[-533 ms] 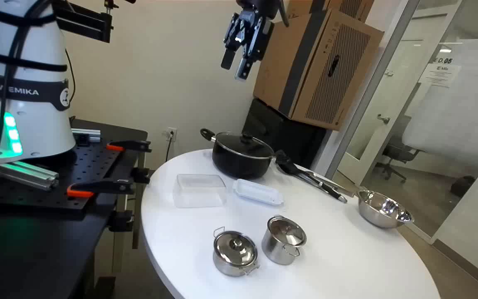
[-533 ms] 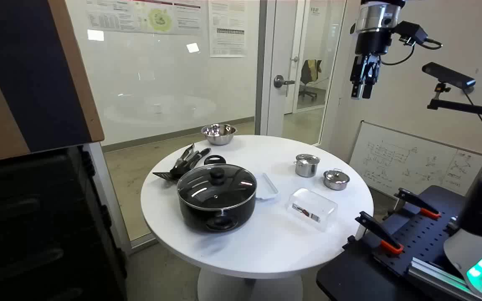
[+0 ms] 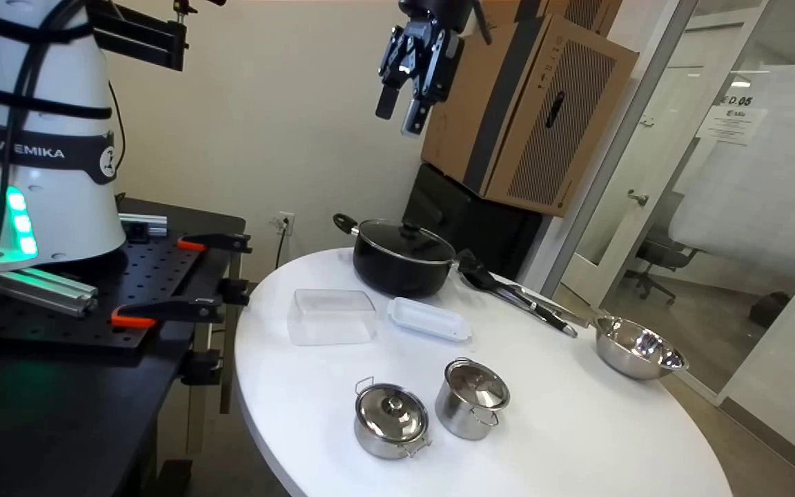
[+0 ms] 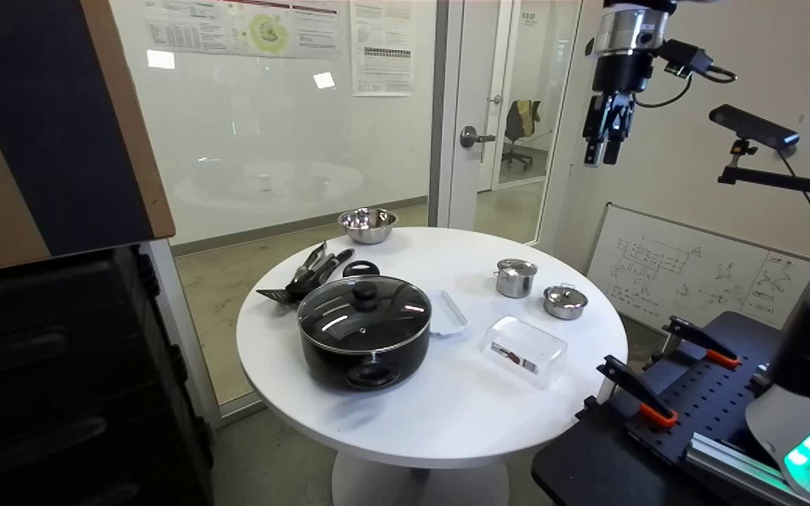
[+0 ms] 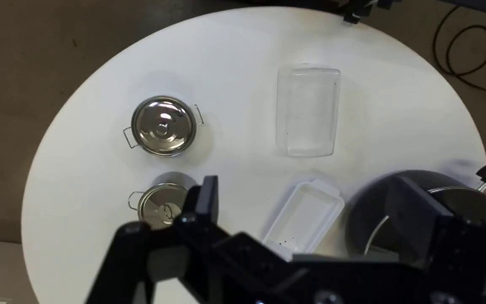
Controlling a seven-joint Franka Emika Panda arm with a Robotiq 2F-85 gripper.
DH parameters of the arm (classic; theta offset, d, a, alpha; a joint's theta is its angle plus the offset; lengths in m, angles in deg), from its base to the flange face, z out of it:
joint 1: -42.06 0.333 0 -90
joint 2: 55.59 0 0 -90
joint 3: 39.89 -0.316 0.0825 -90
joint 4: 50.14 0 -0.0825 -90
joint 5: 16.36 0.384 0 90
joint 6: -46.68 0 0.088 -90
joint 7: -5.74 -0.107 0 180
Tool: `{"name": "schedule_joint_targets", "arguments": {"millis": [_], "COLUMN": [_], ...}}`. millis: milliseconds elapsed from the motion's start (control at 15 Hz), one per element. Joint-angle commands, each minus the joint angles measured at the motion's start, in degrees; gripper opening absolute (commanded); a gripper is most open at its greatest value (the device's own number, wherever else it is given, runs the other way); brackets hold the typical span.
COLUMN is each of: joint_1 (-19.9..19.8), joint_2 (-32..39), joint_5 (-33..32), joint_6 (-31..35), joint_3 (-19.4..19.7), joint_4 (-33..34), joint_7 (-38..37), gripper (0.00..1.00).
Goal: Put the clear bowl on the white plate
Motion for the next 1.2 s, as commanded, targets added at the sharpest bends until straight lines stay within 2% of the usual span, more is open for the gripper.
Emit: {"name": "schedule_joint_targets", "arguments": {"millis": [0,267,400,733,800,933,1067,1133], "joint_1": [-0.3,0.0,0.6,-0.4,-0.6,-1.0,-1.1,-0.4], "joint_2": [2.1,5.0,7.1,14.2,17.1,19.7,21.3,19.3], "joint_5": [-3.1,-7.7,-7.6,-6.9,-7.6,-9.8,-12.7,-9.8], "joint_6": [4.7,9.4,13.4,32.6,34.9,37.3,33.1,33.9], "joint_3": [-2.9,-6.3,-6.7,-7.8,-8.3,-9.4,-10.1,-9.1], "joint_4": [-2.0,-6.0,-7.6,-12.0,-10.9,-11.6,-11.1,-11.6], "joint_7": [-1.3,-3.3,-3.4,-12.3,-14.0,-16.6,-18.6,-15.6], "gripper": [1.00,1.00,1.00,1.00,1.00,1.00,1.00,1.00]}}
